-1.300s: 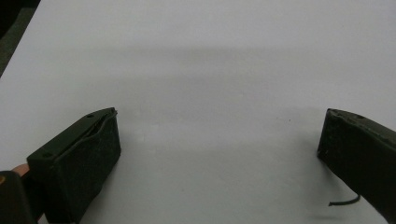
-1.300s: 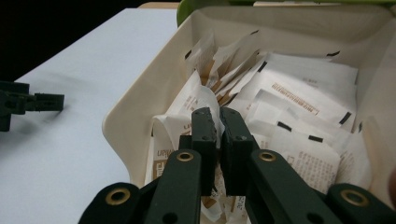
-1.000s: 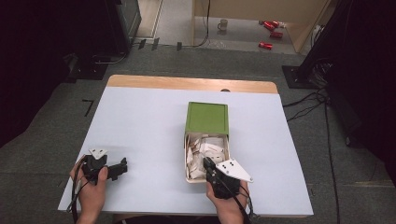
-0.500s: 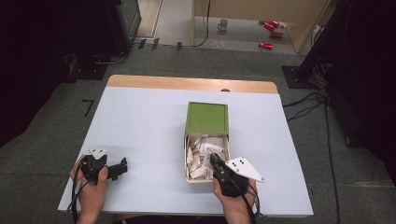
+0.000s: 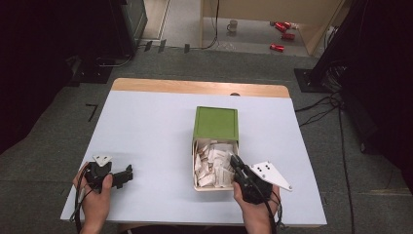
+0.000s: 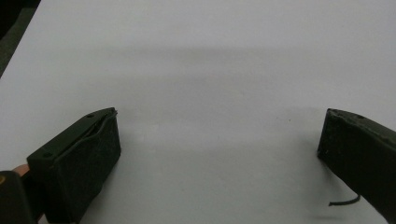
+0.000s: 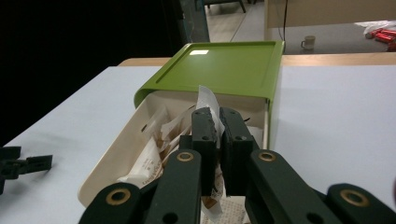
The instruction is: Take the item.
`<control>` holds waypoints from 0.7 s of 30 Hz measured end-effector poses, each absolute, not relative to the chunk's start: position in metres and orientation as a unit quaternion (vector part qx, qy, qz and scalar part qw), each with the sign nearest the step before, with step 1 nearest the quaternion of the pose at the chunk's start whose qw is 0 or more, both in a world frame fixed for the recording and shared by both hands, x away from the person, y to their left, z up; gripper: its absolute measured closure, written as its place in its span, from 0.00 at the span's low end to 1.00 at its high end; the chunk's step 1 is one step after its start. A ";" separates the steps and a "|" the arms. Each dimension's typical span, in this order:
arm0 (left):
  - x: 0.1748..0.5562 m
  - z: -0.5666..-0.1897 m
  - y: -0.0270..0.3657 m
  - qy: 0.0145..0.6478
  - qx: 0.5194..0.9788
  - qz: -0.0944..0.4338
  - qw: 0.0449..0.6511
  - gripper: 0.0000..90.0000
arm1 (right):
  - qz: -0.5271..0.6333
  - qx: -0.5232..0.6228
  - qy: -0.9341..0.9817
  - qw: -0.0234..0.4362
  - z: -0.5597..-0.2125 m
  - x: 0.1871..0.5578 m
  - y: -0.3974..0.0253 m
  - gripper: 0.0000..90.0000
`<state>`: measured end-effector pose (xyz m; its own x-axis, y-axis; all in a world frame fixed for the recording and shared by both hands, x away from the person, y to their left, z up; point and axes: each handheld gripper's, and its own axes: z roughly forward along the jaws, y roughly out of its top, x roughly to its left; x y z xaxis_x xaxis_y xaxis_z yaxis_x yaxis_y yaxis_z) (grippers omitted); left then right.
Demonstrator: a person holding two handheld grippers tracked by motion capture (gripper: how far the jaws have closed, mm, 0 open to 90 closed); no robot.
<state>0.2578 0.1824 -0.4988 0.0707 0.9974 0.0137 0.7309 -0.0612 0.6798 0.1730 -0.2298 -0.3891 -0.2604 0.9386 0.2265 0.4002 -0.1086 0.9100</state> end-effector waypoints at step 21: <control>0.258 -0.499 0.182 0.633 0.683 0.253 0.263 0.00 | 0.511 0.572 0.566 0.303 -0.373 0.169 -0.267 0.97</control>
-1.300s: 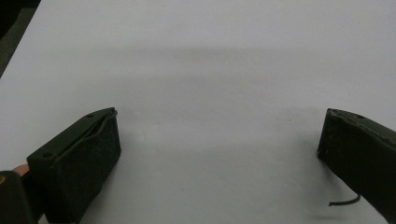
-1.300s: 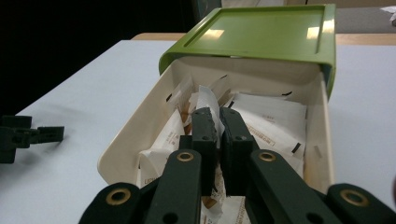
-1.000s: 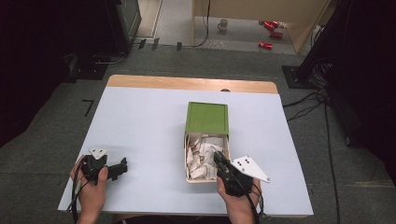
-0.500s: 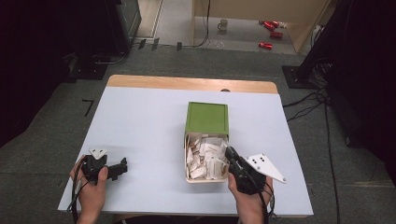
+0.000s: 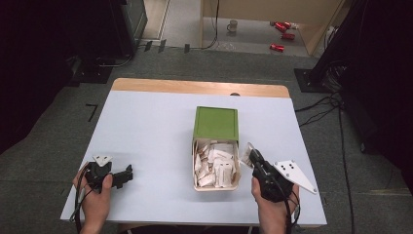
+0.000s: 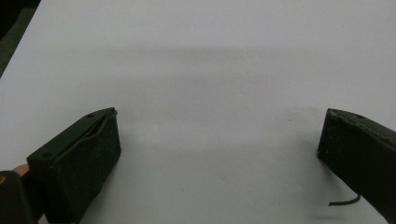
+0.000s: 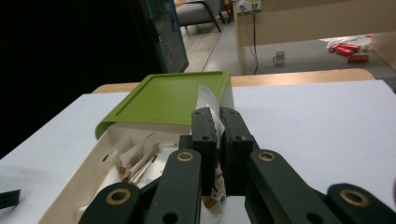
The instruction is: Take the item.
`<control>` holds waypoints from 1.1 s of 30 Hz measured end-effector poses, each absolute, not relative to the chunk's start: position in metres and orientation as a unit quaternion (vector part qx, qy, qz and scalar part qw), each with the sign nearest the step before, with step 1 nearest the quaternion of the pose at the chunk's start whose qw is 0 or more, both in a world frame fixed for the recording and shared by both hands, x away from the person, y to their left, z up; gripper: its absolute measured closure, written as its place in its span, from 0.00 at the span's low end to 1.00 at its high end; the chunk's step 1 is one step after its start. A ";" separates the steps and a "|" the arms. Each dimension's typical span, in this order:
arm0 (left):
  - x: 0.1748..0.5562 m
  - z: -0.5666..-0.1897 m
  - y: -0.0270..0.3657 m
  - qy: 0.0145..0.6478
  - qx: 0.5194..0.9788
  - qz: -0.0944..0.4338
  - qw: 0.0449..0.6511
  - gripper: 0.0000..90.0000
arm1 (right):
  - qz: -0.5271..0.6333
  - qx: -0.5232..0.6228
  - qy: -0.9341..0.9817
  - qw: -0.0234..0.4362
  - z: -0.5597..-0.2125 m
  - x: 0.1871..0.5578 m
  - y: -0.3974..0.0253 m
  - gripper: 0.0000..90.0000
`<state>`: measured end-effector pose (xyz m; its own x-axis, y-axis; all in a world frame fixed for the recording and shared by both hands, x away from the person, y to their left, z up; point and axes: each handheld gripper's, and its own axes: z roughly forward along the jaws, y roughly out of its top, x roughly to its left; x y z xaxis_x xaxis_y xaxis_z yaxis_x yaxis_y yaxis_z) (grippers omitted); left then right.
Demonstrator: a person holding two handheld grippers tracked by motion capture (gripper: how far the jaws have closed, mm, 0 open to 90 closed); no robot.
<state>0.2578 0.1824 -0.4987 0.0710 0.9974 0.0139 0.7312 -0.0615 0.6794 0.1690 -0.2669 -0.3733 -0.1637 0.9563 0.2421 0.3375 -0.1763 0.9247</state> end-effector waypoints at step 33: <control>0.258 -0.499 0.182 0.633 0.683 0.253 0.263 0.00 | 0.438 0.650 0.534 0.317 -0.429 0.197 -0.325 0.97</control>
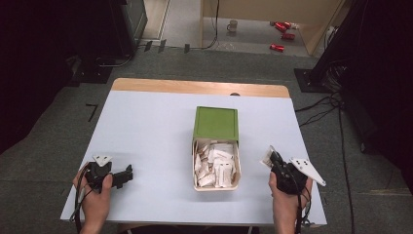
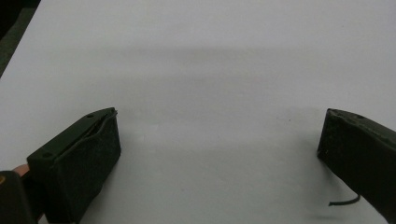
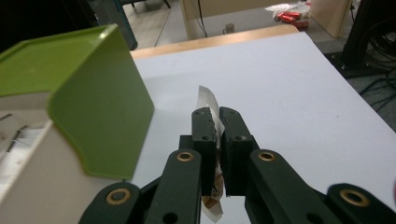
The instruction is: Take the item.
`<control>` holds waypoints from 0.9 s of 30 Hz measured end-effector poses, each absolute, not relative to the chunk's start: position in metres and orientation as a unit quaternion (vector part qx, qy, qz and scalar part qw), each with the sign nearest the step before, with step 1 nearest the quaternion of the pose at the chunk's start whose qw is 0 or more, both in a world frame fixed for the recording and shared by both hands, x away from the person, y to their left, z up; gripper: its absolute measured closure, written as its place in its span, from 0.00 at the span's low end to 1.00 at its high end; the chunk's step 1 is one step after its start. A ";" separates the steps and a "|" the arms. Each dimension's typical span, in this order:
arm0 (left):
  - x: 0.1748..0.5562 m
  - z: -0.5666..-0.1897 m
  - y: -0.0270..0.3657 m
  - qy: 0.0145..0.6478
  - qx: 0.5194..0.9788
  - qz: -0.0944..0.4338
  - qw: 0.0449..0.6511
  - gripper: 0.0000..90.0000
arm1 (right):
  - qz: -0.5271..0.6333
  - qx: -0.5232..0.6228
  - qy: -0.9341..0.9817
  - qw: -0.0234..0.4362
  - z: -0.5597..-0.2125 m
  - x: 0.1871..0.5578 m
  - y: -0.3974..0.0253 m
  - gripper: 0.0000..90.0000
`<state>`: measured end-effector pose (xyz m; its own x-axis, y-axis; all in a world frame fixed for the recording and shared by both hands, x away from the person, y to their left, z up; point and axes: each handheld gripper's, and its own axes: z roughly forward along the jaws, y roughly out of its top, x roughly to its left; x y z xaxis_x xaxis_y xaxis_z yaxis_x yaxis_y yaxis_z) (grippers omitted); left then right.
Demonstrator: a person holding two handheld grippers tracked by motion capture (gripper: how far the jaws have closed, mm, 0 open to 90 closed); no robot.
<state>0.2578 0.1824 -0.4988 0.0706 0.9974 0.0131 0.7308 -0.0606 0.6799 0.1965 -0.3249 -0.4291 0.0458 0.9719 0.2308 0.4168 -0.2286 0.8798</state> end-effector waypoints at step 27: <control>0.258 -0.499 0.182 0.633 0.683 0.253 0.263 0.00 | 0.380 0.699 0.532 0.290 -0.478 0.212 -0.356 0.96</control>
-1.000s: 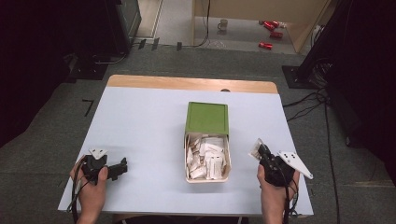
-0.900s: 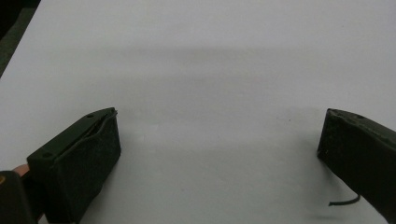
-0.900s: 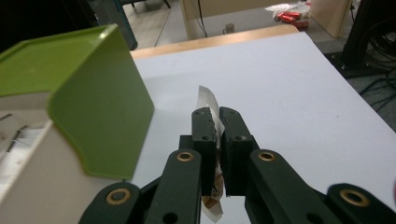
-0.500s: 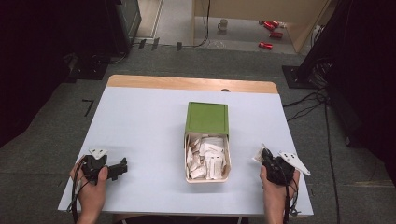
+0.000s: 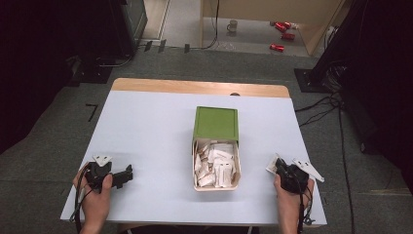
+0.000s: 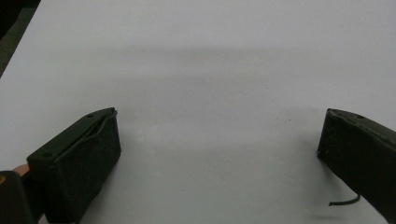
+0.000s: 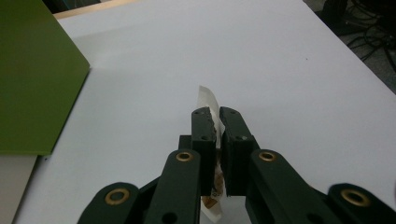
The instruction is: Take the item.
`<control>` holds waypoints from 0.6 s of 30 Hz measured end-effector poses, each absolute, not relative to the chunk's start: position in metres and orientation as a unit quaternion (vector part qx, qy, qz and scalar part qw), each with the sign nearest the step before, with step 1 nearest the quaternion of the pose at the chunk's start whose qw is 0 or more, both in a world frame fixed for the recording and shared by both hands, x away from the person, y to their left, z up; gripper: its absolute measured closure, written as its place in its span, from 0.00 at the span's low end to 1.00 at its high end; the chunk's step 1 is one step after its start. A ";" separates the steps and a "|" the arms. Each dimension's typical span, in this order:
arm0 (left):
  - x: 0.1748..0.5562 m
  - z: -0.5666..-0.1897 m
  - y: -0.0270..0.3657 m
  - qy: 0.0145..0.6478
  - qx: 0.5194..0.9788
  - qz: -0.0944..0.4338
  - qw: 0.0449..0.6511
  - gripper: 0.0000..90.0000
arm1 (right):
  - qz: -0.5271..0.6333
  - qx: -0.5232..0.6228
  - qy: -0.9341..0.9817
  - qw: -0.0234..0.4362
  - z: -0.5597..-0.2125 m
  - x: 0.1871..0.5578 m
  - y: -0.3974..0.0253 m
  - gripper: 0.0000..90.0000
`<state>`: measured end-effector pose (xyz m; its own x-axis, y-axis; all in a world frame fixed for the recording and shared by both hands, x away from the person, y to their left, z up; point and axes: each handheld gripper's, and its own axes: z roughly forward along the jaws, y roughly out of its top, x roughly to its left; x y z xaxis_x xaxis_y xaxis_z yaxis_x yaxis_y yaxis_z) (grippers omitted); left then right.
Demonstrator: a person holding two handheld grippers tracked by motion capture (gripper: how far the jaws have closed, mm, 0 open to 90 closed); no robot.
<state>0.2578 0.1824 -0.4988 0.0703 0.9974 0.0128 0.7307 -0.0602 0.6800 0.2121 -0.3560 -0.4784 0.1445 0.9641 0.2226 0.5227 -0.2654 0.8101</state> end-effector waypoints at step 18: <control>0.258 -0.499 0.182 0.633 0.683 0.253 0.263 0.00 | 0.365 0.704 0.539 0.284 -0.487 0.215 -0.367 0.86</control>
<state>0.2578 0.1824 -0.4988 0.0704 0.9974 0.0127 0.7308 -0.0602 0.6799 0.2147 -0.3667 -0.4865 0.1516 0.9663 0.2083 0.5516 -0.2575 0.7934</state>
